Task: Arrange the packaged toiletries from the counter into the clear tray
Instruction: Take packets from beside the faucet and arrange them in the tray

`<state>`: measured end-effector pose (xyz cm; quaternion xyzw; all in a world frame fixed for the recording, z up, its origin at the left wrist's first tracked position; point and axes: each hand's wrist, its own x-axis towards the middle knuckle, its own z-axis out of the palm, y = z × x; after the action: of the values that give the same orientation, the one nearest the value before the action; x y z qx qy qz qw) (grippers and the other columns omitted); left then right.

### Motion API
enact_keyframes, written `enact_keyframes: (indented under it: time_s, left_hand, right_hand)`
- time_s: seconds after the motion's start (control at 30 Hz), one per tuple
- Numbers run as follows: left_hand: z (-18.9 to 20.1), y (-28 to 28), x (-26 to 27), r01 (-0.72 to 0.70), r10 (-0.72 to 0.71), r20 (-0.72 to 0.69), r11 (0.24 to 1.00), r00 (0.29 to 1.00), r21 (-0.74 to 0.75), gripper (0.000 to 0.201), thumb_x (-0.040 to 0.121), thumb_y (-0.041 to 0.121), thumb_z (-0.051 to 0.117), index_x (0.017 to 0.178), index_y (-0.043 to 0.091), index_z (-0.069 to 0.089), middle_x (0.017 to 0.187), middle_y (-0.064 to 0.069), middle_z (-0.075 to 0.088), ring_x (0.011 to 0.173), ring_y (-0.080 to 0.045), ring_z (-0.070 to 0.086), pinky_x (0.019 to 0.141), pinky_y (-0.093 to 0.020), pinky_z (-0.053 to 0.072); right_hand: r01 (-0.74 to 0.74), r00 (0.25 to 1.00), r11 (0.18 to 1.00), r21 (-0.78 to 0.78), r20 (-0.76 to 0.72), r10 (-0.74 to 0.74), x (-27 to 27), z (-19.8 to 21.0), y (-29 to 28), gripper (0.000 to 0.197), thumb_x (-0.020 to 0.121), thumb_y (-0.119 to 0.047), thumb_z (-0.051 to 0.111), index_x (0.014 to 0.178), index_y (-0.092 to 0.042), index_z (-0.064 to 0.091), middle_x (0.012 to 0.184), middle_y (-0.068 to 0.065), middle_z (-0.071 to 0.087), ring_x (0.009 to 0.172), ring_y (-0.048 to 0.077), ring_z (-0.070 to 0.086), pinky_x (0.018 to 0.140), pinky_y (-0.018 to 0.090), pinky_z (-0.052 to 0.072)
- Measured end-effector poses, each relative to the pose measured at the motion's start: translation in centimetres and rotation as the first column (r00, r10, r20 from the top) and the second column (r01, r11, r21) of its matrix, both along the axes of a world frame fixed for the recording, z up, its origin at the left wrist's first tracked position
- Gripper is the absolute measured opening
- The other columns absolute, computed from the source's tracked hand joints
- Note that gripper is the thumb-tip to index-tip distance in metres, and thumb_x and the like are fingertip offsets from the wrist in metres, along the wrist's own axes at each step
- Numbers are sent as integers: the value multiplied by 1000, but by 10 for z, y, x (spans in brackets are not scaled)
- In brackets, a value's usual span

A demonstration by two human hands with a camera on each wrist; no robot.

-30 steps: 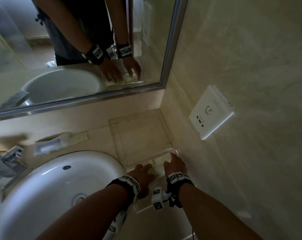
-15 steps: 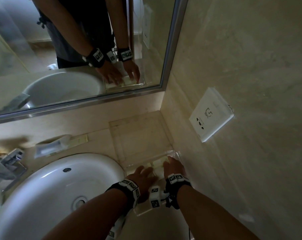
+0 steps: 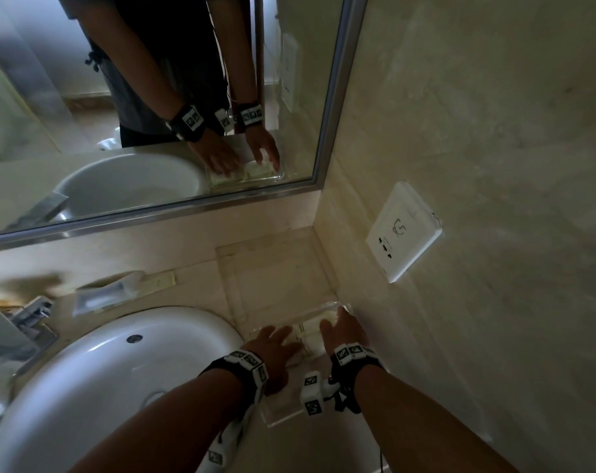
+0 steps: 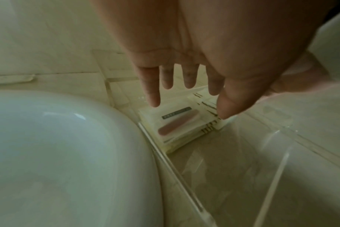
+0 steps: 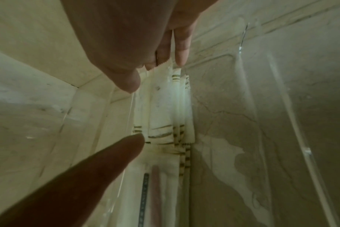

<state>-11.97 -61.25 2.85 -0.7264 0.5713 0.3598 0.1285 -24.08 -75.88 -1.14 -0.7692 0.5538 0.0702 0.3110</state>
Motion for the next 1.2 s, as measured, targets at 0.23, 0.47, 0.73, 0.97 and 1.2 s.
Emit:
enact_keyframes:
  time_s: [0.23,0.47,0.73,0.97,1.2]
  left_hand:
    - [21,26,13,-117,118,21,992,993,-53,68,94,33,48,153,35,15,163,2,-3,149,-33,0,120,-47,19]
    - [50,61,30,-222,234,81,966,969,-133,66,95,36,49,153,33,18,163,0,2,148,-31,5,118,-46,23]
    - [71,126,54,-461,493,116,859,862,-224,61,93,36,49,150,31,27,161,0,15,146,-27,16,116,-46,29]
    - [84,193,74,-619,664,152,742,733,-257,62,91,36,51,149,30,31,159,0,23,143,-27,24,115,-42,31]
    - [87,245,83,-710,753,178,657,633,-252,60,92,36,51,148,31,33,157,-1,25,141,-28,27,113,-43,34]
  right_hand:
    - [-100,994,990,-98,35,104,3,18,15,62,95,-39,47,153,-23,29,160,0,26,145,21,27,115,39,30]
    - [-361,926,922,-143,67,373,44,40,45,64,94,-40,46,153,-22,30,159,2,28,144,21,28,115,37,30]
    - [-587,802,803,-98,65,594,95,60,94,55,91,-41,47,143,-24,45,150,2,41,132,21,46,108,34,40]
    - [-700,701,709,-93,101,706,139,70,142,47,91,-42,46,135,-27,53,141,0,49,124,21,52,101,32,42]
    - [-787,603,613,-73,121,789,173,66,189,41,92,-40,47,130,-29,56,140,-2,49,124,20,51,104,33,41]
